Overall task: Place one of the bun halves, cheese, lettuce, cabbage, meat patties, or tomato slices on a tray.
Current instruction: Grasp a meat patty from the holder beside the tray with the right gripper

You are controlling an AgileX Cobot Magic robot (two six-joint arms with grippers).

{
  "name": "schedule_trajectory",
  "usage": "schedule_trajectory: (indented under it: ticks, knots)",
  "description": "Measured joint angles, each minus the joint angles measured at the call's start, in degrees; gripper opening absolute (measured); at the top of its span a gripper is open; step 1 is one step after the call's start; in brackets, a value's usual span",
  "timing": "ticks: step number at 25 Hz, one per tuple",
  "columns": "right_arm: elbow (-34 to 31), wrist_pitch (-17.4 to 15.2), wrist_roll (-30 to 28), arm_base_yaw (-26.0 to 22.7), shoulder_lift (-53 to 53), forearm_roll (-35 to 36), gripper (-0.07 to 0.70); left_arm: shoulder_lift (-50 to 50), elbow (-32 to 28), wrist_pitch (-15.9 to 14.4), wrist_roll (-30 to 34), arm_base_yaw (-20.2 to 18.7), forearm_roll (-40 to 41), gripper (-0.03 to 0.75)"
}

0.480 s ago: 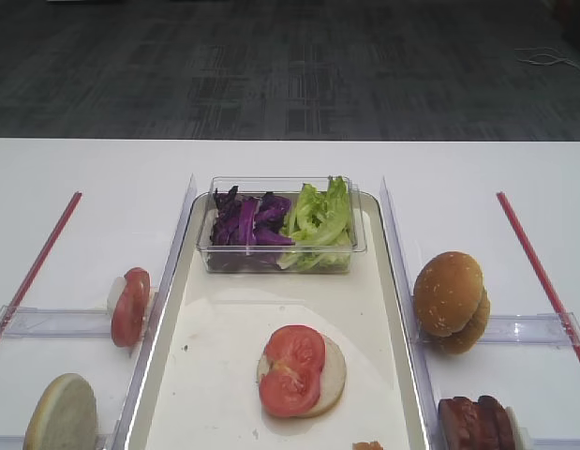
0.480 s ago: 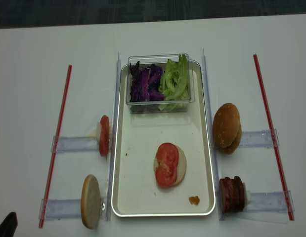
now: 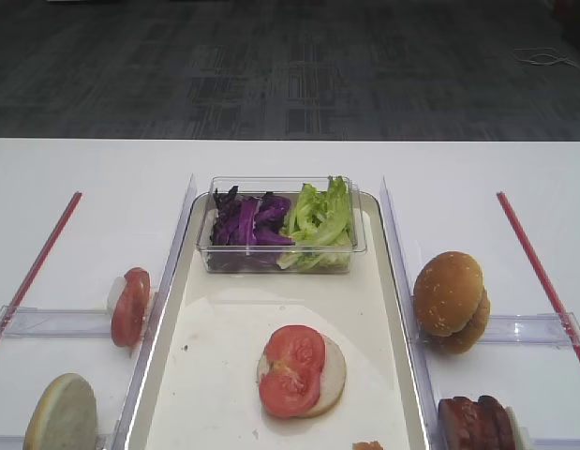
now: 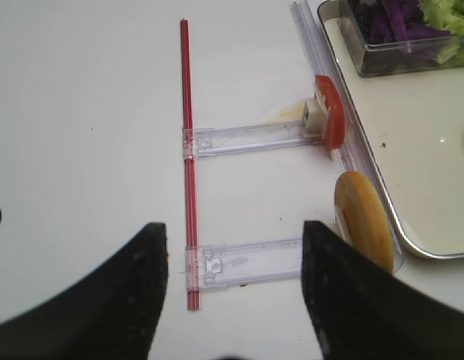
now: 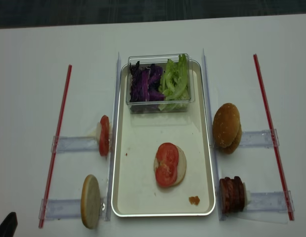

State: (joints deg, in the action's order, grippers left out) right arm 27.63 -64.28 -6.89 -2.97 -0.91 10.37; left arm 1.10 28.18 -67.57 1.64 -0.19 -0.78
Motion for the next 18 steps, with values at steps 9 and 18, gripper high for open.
schedule_trajectory:
  ticks: [9,18]
  knots:
    - [0.0,0.0,0.0,0.0,0.0,0.0,0.47,0.0,0.0,0.0,0.0,0.0,0.0,0.41]
    - [0.0,0.0,0.44,0.0,0.0,-0.11,0.47,0.0,0.0,0.0,0.0,0.0,0.0,0.41]
